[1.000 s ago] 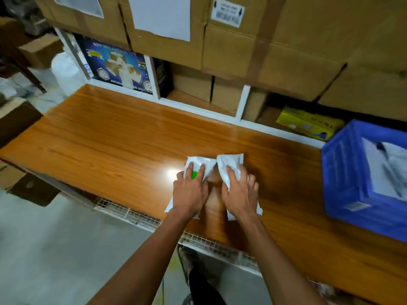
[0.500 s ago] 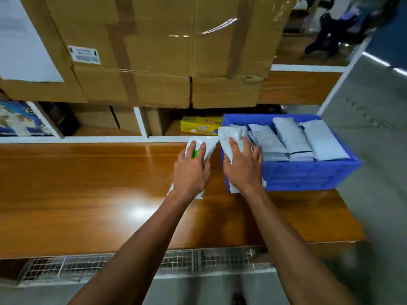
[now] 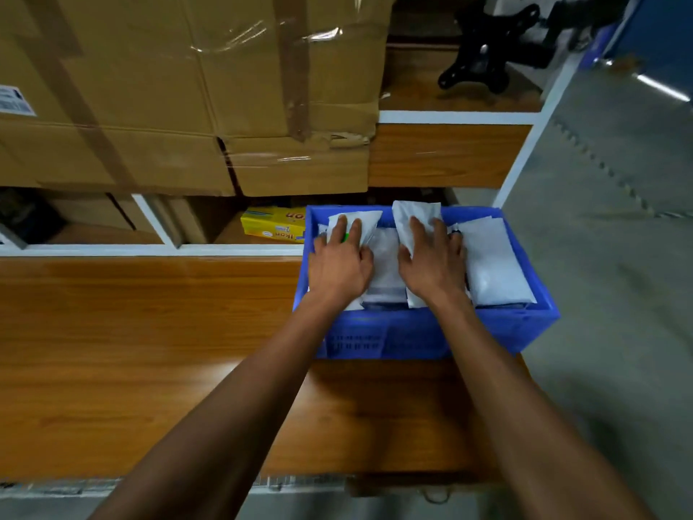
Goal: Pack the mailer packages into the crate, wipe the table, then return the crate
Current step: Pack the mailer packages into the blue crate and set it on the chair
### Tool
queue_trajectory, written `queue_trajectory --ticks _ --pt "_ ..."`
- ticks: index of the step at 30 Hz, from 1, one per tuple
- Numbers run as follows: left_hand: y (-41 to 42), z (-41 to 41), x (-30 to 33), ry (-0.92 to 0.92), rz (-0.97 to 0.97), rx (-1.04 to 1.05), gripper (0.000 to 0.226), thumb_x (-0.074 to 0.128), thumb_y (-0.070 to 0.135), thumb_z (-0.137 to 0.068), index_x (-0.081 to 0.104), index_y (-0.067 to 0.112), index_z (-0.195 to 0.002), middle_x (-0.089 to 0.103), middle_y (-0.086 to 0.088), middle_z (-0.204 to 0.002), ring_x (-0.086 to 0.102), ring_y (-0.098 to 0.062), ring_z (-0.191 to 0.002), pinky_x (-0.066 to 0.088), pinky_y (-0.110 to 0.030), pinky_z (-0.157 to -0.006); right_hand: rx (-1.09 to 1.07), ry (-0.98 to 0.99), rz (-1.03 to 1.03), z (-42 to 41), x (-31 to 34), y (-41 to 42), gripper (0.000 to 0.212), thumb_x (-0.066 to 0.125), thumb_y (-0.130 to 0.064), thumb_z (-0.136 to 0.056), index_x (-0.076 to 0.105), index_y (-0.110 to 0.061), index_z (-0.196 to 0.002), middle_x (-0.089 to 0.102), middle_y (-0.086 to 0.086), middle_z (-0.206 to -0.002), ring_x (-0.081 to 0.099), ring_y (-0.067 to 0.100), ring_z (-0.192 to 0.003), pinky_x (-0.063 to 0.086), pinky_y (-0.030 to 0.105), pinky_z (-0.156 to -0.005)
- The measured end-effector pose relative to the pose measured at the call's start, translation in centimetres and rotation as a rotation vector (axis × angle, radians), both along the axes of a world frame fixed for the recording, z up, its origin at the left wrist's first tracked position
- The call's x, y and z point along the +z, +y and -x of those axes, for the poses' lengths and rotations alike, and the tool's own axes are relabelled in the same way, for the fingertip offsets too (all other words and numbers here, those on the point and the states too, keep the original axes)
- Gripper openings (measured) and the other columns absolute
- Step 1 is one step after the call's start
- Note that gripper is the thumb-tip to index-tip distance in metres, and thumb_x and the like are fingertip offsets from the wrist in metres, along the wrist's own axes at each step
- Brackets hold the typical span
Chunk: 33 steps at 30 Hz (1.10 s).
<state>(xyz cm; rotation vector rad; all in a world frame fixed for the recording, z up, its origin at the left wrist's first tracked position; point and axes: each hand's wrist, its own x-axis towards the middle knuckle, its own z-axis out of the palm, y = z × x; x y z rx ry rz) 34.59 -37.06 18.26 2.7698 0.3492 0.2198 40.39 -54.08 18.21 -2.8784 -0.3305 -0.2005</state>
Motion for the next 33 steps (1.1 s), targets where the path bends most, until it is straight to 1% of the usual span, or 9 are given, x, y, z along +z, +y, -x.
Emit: queue_trajectory --ticks 3,8,12,14,19,21,26,31,33 --pt "-2.4 -3.6 -0.8 0.032 0.025 0.012 0.063 0.035 0.047 -0.108 0.028 0.024 -0.166 0.018 -0.003 -0.176 0.023 -0.045 -0.155 0.037 -0.06 -0.117 0.006 0.06 -0.006 -3.5 -1.2 -0.9 0.068 0.042 -0.056 -0.105 0.022 -0.033 -0.166 0.016 0.011 -0.173 0.02 0.049 -0.153 0.022 0.06 -0.124" --pt "-5.3 -8.3 -2.6 0.113 0.015 0.037 0.063 0.033 0.049 -0.11 0.021 0.026 -0.168 0.004 0.002 -0.179 0.008 -0.039 -0.161 0.028 -0.063 -0.119 0.027 0.088 0.058 -7.5 -3.8 -2.0 0.069 0.037 -0.06 -0.106 0.018 -0.034 -0.167 0.014 0.014 -0.174 0.018 0.049 -0.154 0.021 0.059 -0.124" --pt "-6.4 -10.0 -5.1 0.24 0.027 0.038 0.067 0.022 0.056 -0.11 0.007 0.032 -0.17 -0.011 0.005 -0.178 -0.005 -0.038 -0.163 0.013 -0.064 -0.126 0.04 0.104 0.046 -8.7 -6.7 -2.1 0.067 0.027 -0.061 -0.109 0.014 -0.033 -0.169 0.01 0.017 -0.175 0.014 0.051 -0.156 0.017 0.062 -0.125" --pt "-6.9 -10.1 -6.3 0.257 0.026 0.051 0.068 0.016 0.059 -0.109 0.002 0.034 -0.17 -0.015 0.006 -0.178 -0.009 -0.037 -0.163 0.009 -0.063 -0.127 0.049 0.099 0.032 -8.8 -7.8 -2.1 0.066 0.025 -0.059 -0.11 0.012 -0.033 -0.169 0.007 0.017 -0.176 0.012 0.05 -0.157 0.014 0.063 -0.126" --pt "-7.5 -10.2 -8.3 0.246 0.012 0.074 0.068 0.015 0.062 -0.109 0.002 0.035 -0.17 -0.012 0.006 -0.178 -0.007 -0.035 -0.163 0.01 -0.063 -0.125 0.062 0.099 0.033 -8.7 -9.6 -2.6 0.064 0.025 -0.055 -0.111 0.013 -0.031 -0.169 0.006 0.017 -0.175 0.022 0.05 -0.152 0.02 0.064 -0.122" --pt "-7.6 -10.3 -8.6 0.255 0.019 0.081 0.068 0.014 0.063 -0.109 0.003 0.035 -0.17 -0.011 0.006 -0.178 -0.005 -0.036 -0.163 0.011 -0.063 -0.124 0.054 0.148 0.033 -9.2 -9.8 -2.4 0.063 0.025 -0.054 -0.111 0.013 -0.031 -0.169 0.004 0.017 -0.175 0.021 0.051 -0.152 0.018 0.064 -0.123" --pt "-7.8 -10.6 -9.2 0.276 -0.02 0.055 0.068 0.014 0.061 -0.109 0.003 0.033 -0.17 -0.01 0.004 -0.178 -0.001 -0.038 -0.162 0.016 -0.063 -0.122 0.047 0.15 0.05 -9.5 -10.0 -2.7 0.063 0.026 -0.052 -0.111 0.013 -0.03 -0.169 0.004 0.019 -0.175 0.021 0.053 -0.151 0.019 0.063 -0.123" --pt "-7.3 -10.5 -8.4 0.322 0.042 0.016 0.068 0.015 0.061 -0.11 -0.004 0.035 -0.17 -0.016 0.005 -0.177 -0.007 -0.037 -0.162 0.008 -0.064 -0.124 0.064 0.175 0.03 -8.8 -8.7 -2.8 0.063 0.024 -0.055 -0.111 0.009 -0.035 -0.169 0.001 0.015 -0.176 0.015 0.051 -0.154 0.016 0.064 -0.124" --pt "-7.0 -10.4 -7.7 0.324 0.053 -0.002 0.069 0.017 0.06 -0.11 -0.005 0.035 -0.17 -0.018 0.005 -0.177 -0.01 -0.036 -0.163 0.004 -0.064 -0.125 0.062 0.152 0.008 -8.4 -7.8 -3.2 0.063 0.018 -0.057 -0.109 0.012 -0.035 -0.168 0.006 0.015 -0.176 0.013 0.047 -0.157 0.015 0.063 -0.125"
